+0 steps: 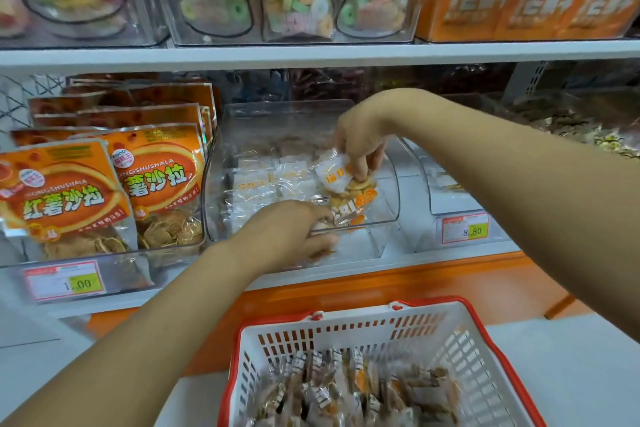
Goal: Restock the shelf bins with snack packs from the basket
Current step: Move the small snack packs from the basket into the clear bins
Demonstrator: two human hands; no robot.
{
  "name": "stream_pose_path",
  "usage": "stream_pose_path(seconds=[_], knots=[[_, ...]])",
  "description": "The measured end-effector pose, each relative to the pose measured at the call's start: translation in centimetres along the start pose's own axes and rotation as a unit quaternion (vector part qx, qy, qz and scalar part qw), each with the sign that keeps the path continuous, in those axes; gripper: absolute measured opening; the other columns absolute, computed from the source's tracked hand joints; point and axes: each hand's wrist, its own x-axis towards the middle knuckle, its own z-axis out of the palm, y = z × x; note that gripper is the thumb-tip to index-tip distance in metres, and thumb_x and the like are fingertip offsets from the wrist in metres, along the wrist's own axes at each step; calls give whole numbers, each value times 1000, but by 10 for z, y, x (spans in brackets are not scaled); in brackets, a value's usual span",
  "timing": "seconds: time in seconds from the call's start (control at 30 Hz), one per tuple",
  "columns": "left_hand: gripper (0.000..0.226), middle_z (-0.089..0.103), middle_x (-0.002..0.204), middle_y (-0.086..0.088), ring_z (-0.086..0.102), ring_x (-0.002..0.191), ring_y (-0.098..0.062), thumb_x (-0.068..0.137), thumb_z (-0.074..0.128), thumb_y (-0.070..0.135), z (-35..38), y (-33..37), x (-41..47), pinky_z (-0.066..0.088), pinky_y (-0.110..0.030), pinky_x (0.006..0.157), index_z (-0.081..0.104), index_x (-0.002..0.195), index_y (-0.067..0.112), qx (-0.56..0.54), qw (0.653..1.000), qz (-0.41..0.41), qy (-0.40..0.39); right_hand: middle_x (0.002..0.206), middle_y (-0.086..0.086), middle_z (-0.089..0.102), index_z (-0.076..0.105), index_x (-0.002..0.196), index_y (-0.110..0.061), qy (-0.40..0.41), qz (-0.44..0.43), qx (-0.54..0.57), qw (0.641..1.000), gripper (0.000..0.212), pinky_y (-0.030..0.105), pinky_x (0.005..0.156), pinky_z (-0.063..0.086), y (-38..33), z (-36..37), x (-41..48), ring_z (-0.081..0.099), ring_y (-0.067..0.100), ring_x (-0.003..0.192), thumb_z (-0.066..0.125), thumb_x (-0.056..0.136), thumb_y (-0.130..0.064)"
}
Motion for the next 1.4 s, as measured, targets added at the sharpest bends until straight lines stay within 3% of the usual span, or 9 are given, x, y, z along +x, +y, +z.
stream_pose_path(seconds=[0.13, 0.3, 0.43, 0.6, 0.9, 1.0, 1.13, 1.23, 1.4], knots=[[45, 64, 95, 1, 50, 81, -16, 92, 47, 56, 1, -1, -1, 42, -29, 70, 53, 128, 30, -5, 1000, -8, 0, 109, 11, 68, 60, 114, -3, -48, 33, -61, 996, 41, 32, 83, 57, -7, 17, 19, 69, 18, 89, 77, 77, -12], [38, 56, 85, 6, 45, 76, -13, 93, 49, 52, 4, -3, 0, 41, -28, 66, 56, 123, 29, -14, 1000, 3, 16, 71, 0, 62, 66, 95, -8, 8, 36, -199, 979, 20, 26, 62, 50, -5, 46, 17, 56, 11, 59, 74, 79, -16], [40, 59, 90, 5, 53, 83, -17, 94, 48, 50, 4, 0, 2, 44, -30, 70, 55, 126, 27, -9, 1000, 10, 8, 88, 2, 54, 56, 98, -11, 56, 39, -259, 963, 19, 30, 66, 43, -3, 66, 12, 53, 21, 77, 69, 84, -15], [37, 66, 106, -1, 58, 94, -22, 95, 47, 49, 6, 1, 4, 49, -34, 74, 58, 122, 26, 11, 1000, 24, 9, 73, -1, 46, 50, 79, -10, 45, 47, -224, 972, 38, 31, 73, 44, -5, 67, 9, 51, 22, 82, 62, 88, -45], [39, 66, 99, -4, 56, 87, -22, 95, 49, 46, 6, 2, 4, 47, -32, 72, 57, 127, 27, -14, 999, 31, 14, 95, -3, 53, 54, 107, -18, 68, 98, -243, 963, 50, 30, 72, 42, -14, 70, 17, 52, 20, 84, 59, 82, -61], [36, 68, 94, -2, 56, 82, -18, 93, 51, 47, 5, -2, 2, 49, -33, 74, 59, 124, 29, -44, 999, 29, 11, 95, 0, 50, 55, 109, -16, 77, 73, -234, 966, 51, 32, 74, 44, -17, 57, 5, 50, 22, 87, 66, 80, -56], [41, 69, 109, 3, 61, 97, -17, 91, 46, 58, 6, -6, 3, 51, -37, 86, 60, 122, 34, -61, 998, 11, -6, 77, 1, 58, 56, 78, -7, 169, 11, -157, 973, 31, 30, 68, 48, -14, 44, -11, 56, 20, 73, 74, 81, -33], [43, 68, 103, 4, 58, 87, -15, 92, 42, 59, 5, -4, 4, 51, -34, 79, 62, 120, 32, -42, 999, 15, -6, 91, 10, 73, 70, 95, -1, 2, -15, 32, 999, 17, 27, 76, 57, -1, 53, -7, 69, 18, 77, 60, 92, -15], [40, 70, 97, 1, 61, 85, -17, 91, 48, 55, 1, -4, 5, 52, -37, 77, 67, 112, 27, -50, 999, -3, -15, 122, 17, 63, 60, 120, 2, -192, -20, 229, 954, 29, 39, 96, 49, 12, 71, 3, 60, 28, 114, 45, 95, 1]])
